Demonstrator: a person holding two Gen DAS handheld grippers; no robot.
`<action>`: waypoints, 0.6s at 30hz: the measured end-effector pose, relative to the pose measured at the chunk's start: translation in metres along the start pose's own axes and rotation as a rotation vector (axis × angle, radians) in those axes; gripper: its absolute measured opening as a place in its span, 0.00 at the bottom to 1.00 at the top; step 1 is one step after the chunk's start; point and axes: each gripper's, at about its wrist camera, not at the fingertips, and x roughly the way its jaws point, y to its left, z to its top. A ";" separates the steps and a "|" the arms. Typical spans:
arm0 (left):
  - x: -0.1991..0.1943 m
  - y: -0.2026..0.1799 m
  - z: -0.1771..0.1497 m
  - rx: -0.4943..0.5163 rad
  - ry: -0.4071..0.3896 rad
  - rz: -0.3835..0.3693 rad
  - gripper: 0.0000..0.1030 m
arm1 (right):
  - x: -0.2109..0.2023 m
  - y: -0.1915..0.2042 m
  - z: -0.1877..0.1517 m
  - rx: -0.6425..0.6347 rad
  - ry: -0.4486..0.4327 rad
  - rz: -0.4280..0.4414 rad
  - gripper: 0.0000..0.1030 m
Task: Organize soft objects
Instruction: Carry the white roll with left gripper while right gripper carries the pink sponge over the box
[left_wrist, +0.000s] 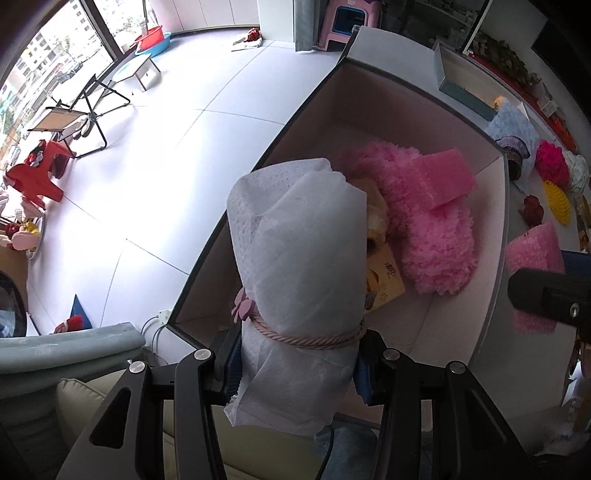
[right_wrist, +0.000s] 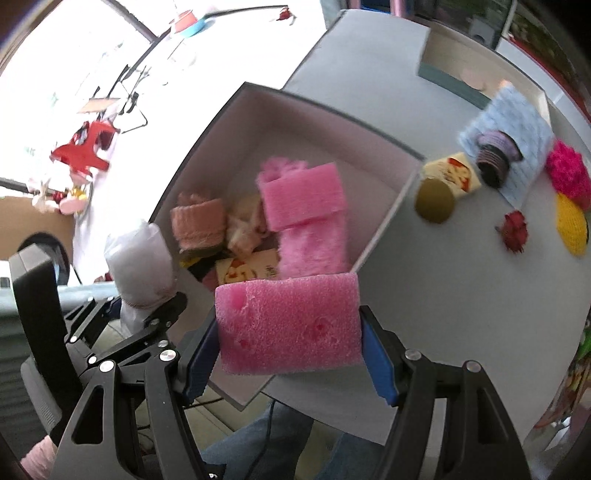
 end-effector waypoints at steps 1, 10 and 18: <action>0.001 0.001 -0.001 -0.004 0.004 -0.006 0.47 | 0.002 0.003 0.000 -0.009 0.009 -0.007 0.72; 0.006 0.004 -0.002 -0.023 0.000 -0.038 0.47 | 0.009 0.016 0.001 -0.048 0.046 -0.056 0.72; 0.008 0.009 -0.002 -0.024 0.005 -0.042 0.47 | 0.014 0.027 0.002 -0.080 0.064 -0.074 0.72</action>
